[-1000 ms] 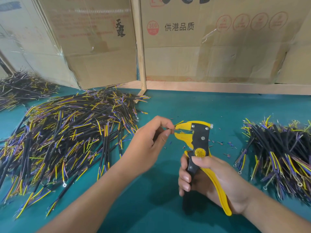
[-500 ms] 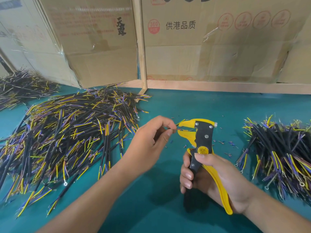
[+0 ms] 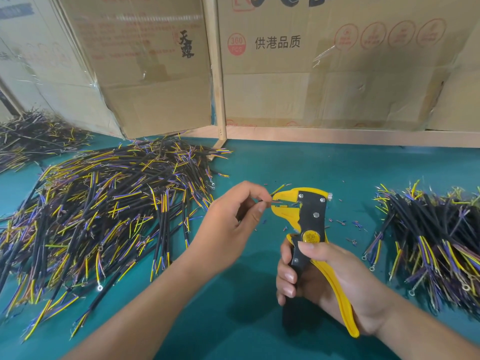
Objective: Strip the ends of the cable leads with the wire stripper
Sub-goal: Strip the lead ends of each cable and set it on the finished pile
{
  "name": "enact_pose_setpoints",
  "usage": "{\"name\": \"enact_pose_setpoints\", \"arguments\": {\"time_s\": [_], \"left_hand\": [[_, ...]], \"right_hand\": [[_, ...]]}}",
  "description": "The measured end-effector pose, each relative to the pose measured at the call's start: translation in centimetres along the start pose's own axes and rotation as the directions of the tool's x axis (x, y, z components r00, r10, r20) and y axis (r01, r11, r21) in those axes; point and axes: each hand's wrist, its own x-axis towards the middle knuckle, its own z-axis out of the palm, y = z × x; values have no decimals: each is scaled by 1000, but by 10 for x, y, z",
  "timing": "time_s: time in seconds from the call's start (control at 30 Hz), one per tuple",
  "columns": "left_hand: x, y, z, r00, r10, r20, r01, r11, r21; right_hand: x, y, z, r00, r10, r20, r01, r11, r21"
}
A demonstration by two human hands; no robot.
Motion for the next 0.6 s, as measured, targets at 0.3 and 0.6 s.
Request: {"name": "enact_pose_setpoints", "arguments": {"time_s": [0.3,0.6], "left_hand": [[0,-4,3,1000,-10,4,10,997,-77],[0,2,0,1000,13,21,-14,999,47]], "right_hand": [[0,-1,3,997,10,-82,-13,1000,-27],[0,-1,5,996,-1,-89,-2,999,-40]]}}
